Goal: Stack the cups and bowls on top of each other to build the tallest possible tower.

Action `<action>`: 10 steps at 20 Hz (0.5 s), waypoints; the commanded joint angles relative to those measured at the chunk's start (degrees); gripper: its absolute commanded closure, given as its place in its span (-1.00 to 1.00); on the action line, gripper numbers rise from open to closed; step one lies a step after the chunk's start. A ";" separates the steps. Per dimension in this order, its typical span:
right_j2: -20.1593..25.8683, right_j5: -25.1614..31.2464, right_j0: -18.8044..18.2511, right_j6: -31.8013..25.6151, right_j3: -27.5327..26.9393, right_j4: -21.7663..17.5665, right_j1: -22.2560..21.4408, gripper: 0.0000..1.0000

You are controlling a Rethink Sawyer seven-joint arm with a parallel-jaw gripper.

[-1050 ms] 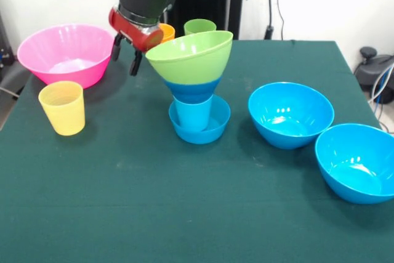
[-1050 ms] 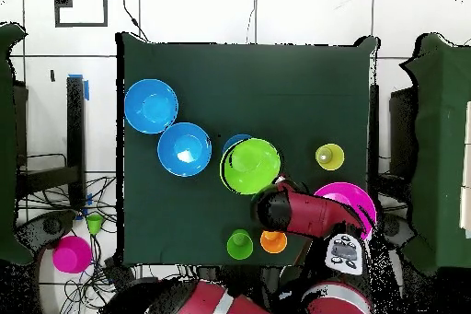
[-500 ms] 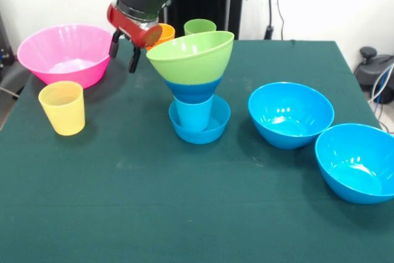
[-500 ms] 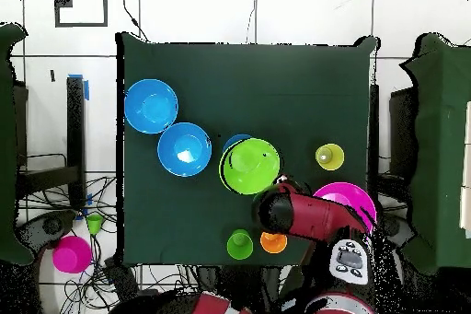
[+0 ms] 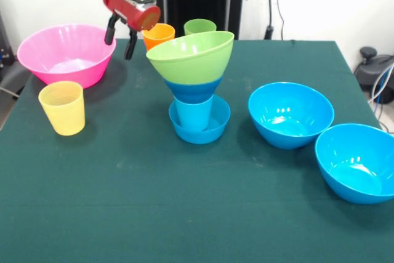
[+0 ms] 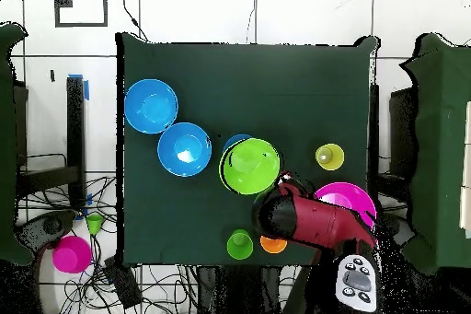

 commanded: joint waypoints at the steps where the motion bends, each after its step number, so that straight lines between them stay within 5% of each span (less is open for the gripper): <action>1: 5.28 3.03 0.17 -0.14 1.84 -3.29 2.83 -1.00; 10: 4.66 -2.75 -0.17 1.80 0.14 -3.88 8.65 -1.00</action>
